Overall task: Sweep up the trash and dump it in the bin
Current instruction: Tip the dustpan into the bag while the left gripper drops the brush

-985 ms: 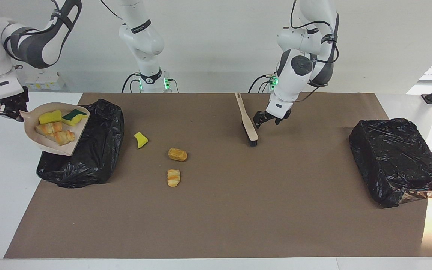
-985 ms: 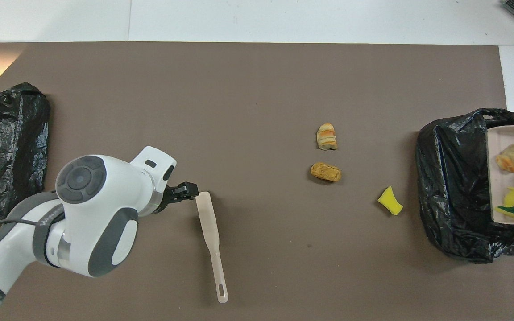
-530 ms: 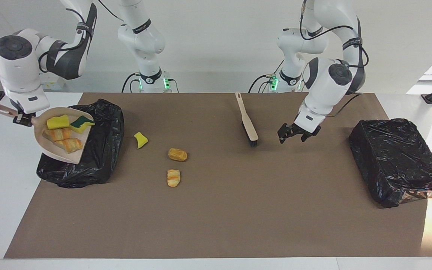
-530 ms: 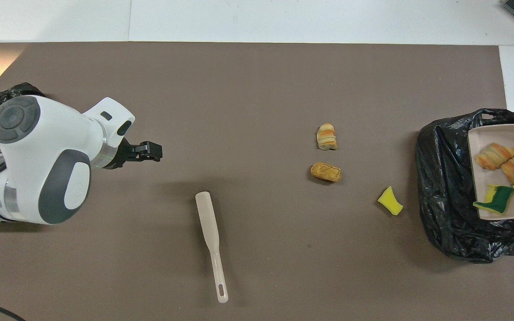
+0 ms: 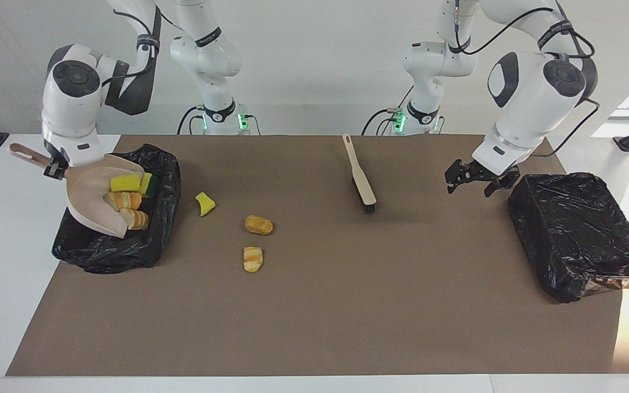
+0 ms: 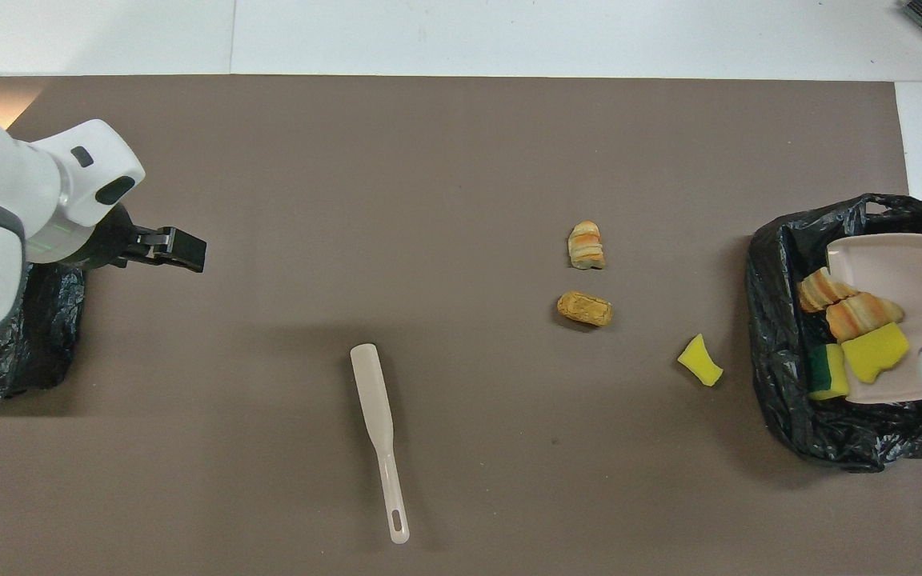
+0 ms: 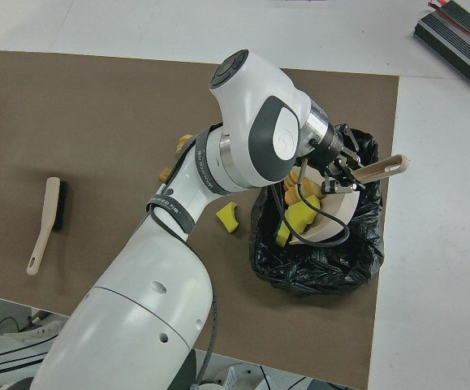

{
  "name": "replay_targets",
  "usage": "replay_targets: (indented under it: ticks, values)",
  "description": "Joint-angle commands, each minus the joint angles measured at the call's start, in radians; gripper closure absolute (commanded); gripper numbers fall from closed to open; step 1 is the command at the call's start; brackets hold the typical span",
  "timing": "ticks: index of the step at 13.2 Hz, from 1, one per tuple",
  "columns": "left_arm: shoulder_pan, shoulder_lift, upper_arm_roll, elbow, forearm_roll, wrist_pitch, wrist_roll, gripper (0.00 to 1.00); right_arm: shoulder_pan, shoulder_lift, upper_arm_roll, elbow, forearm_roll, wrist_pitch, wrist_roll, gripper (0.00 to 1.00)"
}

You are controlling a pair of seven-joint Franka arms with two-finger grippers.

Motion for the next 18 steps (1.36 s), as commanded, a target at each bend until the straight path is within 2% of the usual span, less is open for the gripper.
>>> replay_targets:
  ticks: [1, 4, 7, 11, 15, 18]
  values:
    - [0.039, -0.039, -0.008, 0.038, 0.029, -0.097, 0.086, 0.00, 0.015, -0.036, 0.007, -0.018, -0.056, -0.062, 0.079, 1.00]
    - [0.047, -0.065, -0.008, 0.035, 0.028, -0.110, 0.079, 0.00, 0.015, -0.066, 0.007, -0.009, -0.093, -0.087, 0.068, 1.00]
    - [0.073, -0.067, -0.008, 0.028, 0.028, -0.102, -0.001, 0.00, 0.021, -0.068, 0.010, 0.034, -0.095, -0.144, 0.071, 1.00]
    - [0.087, -0.065, -0.008, 0.025, 0.028, -0.064, 0.010, 0.00, 0.019, -0.071, 0.008, 0.062, -0.090, -0.164, 0.049, 1.00]
    - [0.120, -0.015, -0.008, 0.112, 0.017, -0.100, 0.002, 0.00, 0.019, -0.074, 0.010, 0.085, -0.050, -0.198, 0.061, 1.00]
    - [0.122, -0.024, -0.008, 0.095, 0.019, -0.088, 0.008, 0.00, 0.021, -0.073, 0.016, 0.088, 0.017, -0.208, 0.113, 1.00]
